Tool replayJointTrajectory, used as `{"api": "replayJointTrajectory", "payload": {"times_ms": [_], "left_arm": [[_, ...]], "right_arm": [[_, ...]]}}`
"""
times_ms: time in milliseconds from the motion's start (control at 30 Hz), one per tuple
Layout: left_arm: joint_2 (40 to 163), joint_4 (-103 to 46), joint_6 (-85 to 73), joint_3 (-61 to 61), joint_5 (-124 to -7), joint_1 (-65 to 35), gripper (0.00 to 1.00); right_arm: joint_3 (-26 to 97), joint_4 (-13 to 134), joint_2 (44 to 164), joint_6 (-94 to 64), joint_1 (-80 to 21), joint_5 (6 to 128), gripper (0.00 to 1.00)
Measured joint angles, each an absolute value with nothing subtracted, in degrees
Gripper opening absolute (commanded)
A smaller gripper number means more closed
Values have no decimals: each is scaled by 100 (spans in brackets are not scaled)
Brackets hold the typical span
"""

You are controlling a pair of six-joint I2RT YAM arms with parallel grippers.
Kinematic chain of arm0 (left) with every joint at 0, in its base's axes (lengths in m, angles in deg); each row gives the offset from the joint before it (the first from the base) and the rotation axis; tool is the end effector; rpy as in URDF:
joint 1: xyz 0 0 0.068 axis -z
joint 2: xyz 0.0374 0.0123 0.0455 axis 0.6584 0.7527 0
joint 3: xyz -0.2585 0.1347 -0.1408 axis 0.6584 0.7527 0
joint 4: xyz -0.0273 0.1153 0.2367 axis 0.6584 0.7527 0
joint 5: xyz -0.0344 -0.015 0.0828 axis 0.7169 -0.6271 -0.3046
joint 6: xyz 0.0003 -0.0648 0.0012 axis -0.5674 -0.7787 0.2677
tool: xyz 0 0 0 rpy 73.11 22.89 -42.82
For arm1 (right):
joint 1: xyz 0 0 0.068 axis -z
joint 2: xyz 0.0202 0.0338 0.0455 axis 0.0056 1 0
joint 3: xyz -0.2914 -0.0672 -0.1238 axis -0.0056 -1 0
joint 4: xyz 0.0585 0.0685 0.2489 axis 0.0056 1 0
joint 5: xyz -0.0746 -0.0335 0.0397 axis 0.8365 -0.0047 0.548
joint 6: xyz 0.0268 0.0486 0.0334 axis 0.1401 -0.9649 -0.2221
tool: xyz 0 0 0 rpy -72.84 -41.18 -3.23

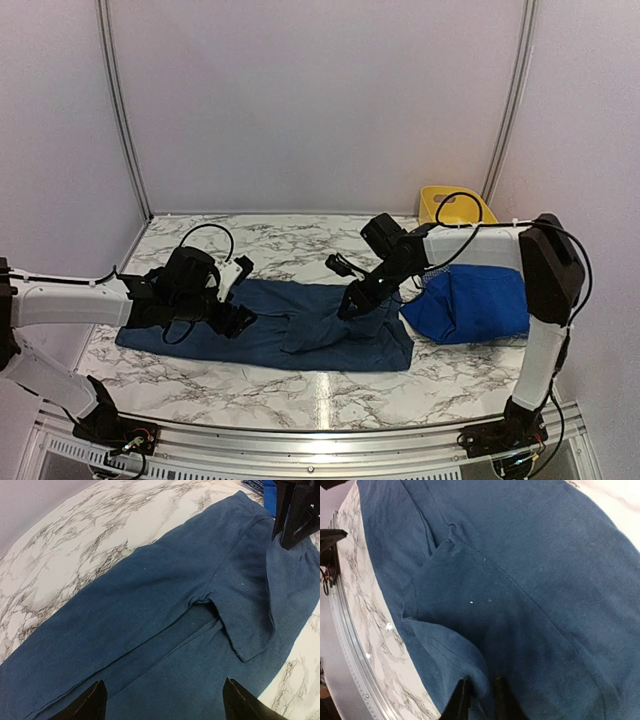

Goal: Fold and stack the mixed laundry pile
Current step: Adjust the rectangle-folded T-shirt at the center of the board, then smooth out the rectangle-folded T-shirt at the center of the board.

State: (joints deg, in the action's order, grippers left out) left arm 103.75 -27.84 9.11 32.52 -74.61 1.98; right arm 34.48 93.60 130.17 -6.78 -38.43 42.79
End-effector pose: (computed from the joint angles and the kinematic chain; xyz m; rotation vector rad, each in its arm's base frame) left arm 0.2081 -0.1941 0.2442 0.8772 2.0459 -0.3643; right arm 0.3002 0.2694 0.2264 -1.0970 2.5520 0.9348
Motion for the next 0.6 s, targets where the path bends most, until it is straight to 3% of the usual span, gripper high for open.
{"api": "replayJointTrajectory", "payload": {"times_ms": [167, 233, 600], "left_arm": [[10443, -2690, 393, 3158, -7828, 49, 99], [10443, -2566, 104, 3007, -7917, -130, 99], [11147, -1910, -829, 2002, -7810, -862, 99]], "right_arm": [[3957, 9607, 13511, -628, -3819, 4839, 41], [3955, 9782, 13529, -678, -3786, 5086, 45], [3822, 10180, 12827, -1306, -3318, 5768, 47]]}}
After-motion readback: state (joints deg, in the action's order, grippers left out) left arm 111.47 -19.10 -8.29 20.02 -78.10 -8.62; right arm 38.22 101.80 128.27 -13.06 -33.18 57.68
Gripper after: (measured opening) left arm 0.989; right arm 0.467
